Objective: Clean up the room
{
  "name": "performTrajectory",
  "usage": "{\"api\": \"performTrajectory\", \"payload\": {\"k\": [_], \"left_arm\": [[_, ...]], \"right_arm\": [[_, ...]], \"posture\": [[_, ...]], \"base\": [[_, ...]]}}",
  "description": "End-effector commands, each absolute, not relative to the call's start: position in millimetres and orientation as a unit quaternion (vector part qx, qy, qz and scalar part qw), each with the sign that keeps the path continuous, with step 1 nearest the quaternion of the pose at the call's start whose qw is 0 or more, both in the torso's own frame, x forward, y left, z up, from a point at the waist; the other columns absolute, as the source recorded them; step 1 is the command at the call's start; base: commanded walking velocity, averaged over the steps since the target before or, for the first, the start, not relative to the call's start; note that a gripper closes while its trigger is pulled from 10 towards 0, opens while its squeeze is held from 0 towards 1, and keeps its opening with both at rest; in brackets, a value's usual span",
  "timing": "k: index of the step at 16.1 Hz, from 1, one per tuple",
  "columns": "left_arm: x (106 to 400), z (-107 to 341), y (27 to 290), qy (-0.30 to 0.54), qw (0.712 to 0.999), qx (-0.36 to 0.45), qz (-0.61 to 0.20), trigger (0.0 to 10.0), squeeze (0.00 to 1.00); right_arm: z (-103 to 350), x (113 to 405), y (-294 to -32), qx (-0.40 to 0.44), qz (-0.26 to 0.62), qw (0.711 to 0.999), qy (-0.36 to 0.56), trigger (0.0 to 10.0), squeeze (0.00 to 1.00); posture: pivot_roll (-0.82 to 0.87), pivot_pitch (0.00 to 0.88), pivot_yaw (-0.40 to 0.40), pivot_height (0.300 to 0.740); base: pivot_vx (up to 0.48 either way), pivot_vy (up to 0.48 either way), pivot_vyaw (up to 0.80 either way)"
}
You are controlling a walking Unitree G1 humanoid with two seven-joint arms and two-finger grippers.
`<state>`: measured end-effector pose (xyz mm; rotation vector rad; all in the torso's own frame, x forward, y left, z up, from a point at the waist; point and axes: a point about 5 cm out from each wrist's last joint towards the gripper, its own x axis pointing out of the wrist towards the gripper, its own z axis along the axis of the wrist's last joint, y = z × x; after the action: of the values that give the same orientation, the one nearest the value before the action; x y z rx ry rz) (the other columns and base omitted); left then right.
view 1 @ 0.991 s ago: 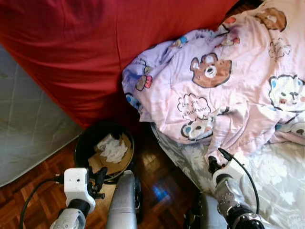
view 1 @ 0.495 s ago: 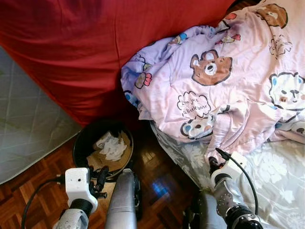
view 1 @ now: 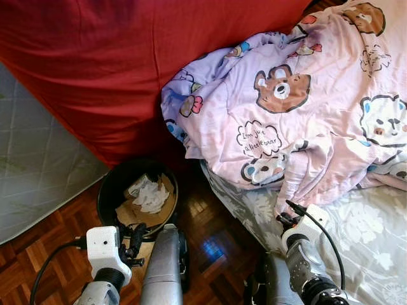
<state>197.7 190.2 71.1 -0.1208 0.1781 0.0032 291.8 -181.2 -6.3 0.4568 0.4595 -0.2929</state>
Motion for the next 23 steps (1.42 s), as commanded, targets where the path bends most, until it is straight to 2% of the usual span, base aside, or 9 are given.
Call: {"api": "performTrajectory", "payload": {"k": [1,5,9,17,21,22,23], "left_arm": [[192.0,66.4,193.6,0.106,0.993,-0.053,0.01,10.0,0.0],[201.8,65.8,193.2,0.1,0.994,-0.053,0.009,10.0,0.0],[216.5,58.6,192.2,0.099,0.993,-0.058,0.012,10.0,0.0],[267.5,50.3,188.6,0.084,0.994,-0.064,0.007,10.0,0.0],[279.7,46.5,189.5,0.079,0.995,-0.061,0.009,10.0,0.0],[282.3,46.8,189.4,0.076,0.995,-0.061,0.01,10.0,0.0],[283.9,46.3,188.9,0.074,0.995,-0.061,0.01,10.0,0.0]], "right_arm": [[-22.9,275.2,-177.8,0.22,-0.144,0.928,0.263,0.0,0.0],[-23.6,273.8,-180.4,0.214,-0.142,0.93,0.264,0.0,0.0],[-20.9,275.4,-183.9,0.203,-0.139,0.936,0.252,0.0,0.0],[2.1,287.8,-208.8,0.203,-0.167,0.952,0.157,0.0,0.0],[7.2,284.9,-211.9,0.146,-0.145,0.971,0.124,0.0,0.0],[8.2,285.5,-210.4,0.128,-0.127,0.976,0.123,3.9,0.0],[8.7,285.9,-209.3,0.114,-0.115,0.979,0.124,10.0,0.0]], "posture": [[0.25,0.403,0.046,0.638],[0.25,0.371,0.039,0.638],[0.21,0.296,0.026,0.638],[0.11,0.122,0.007,0.638],[0.07,0.064,0.022,0.638],[0.06,0.055,0.02,0.638],[0.05,0.045,0.016,0.638]], "base": [[0.0,0.0,0.0],[0.0,0.0,0.0],[0.0,0.0,0.0],[0.0,0.0,0.0],[0.0,0.0,0.0],[0.0,0.0,0.0],[0.0,0.0,0.0]]}}
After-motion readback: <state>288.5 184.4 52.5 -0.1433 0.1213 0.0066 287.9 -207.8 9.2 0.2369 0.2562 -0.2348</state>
